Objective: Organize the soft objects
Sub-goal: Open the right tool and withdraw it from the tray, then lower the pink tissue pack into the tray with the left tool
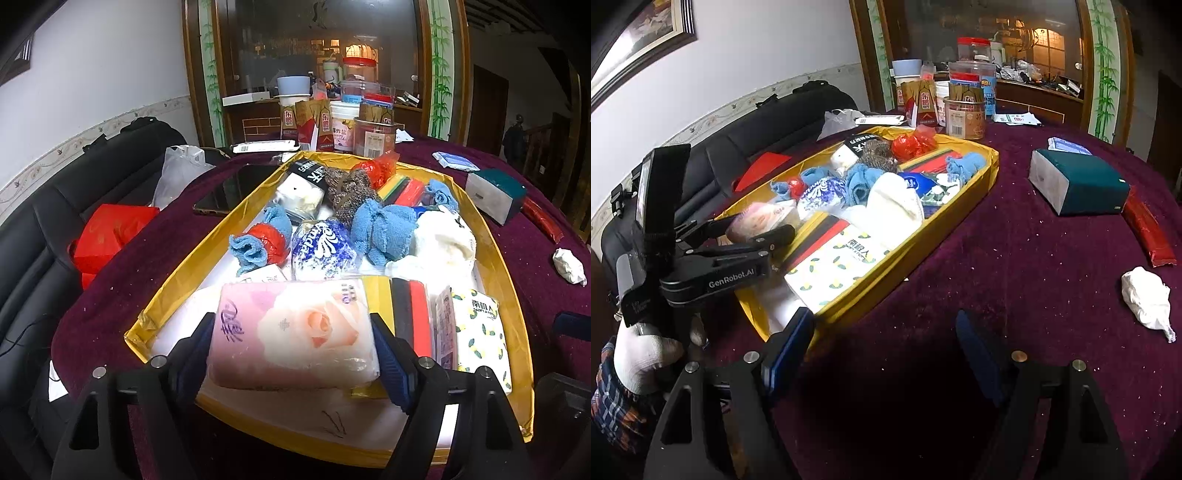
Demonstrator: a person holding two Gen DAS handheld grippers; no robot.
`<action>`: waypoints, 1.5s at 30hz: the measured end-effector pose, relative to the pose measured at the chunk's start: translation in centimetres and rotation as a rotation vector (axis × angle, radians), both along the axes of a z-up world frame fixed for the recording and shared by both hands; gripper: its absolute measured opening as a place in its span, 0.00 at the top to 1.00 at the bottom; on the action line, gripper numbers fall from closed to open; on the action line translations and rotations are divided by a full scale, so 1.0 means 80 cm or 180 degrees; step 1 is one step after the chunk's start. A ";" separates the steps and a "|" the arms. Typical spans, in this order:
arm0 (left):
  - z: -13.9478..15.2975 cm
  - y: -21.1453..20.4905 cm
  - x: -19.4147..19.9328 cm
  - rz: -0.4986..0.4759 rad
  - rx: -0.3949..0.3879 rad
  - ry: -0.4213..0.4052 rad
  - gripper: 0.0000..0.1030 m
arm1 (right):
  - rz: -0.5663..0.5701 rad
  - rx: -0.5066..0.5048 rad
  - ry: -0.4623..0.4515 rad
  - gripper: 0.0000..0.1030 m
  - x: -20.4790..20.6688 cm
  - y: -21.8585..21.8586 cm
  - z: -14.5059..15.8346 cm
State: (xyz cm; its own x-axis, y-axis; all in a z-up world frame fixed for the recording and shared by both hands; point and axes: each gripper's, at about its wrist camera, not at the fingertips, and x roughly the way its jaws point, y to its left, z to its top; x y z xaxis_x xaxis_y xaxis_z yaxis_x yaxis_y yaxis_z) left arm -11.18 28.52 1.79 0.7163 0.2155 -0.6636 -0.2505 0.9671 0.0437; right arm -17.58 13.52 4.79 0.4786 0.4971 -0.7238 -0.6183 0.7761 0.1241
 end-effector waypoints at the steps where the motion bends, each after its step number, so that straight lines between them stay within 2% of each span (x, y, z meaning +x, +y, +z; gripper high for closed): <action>1: 0.000 0.001 0.000 0.0002 0.0001 -0.0009 0.18 | 0.0000 0.0003 -0.0005 0.24 0.000 0.001 0.001; 20: -0.003 -0.004 0.005 0.0022 0.0123 0.0068 0.02 | -0.0090 0.0128 -0.0016 0.24 -0.009 -0.013 0.004; 26: 0.006 0.001 -0.001 0.0006 -0.0075 0.0099 0.02 | -0.0146 0.0199 -0.0042 0.24 -0.013 -0.031 0.010; 29: 0.018 0.003 -0.014 0.0015 -0.0218 -0.0006 0.02 | -0.0177 0.0230 -0.0059 0.24 -0.014 -0.040 0.012; 31: 0.034 0.001 -0.027 0.0028 -0.0255 -0.0170 0.02 | -0.0199 0.0262 -0.0077 0.24 -0.016 -0.048 0.015; 34: 0.061 -0.005 -0.047 0.0041 -0.0233 -0.0423 0.02 | -0.0233 0.0295 -0.0109 0.23 -0.020 -0.059 0.017; 37: 0.080 -0.014 -0.056 0.0022 -0.0139 -0.0562 0.01 | -0.0277 0.0316 -0.0141 0.22 -0.023 -0.069 0.019; 39: 0.081 -0.019 -0.049 0.0019 -0.0022 -0.0466 0.01 | -0.0316 0.0337 -0.0157 0.21 -0.025 -0.079 0.020; 42: 0.059 -0.025 -0.027 -0.0025 0.0049 -0.0061 0.01 | -0.0386 0.0380 -0.0194 0.21 -0.028 -0.095 0.024; 45: 0.033 -0.042 -0.005 -0.0027 0.0357 0.0232 0.01 | -0.0464 0.0459 -0.0189 0.21 -0.029 -0.112 0.026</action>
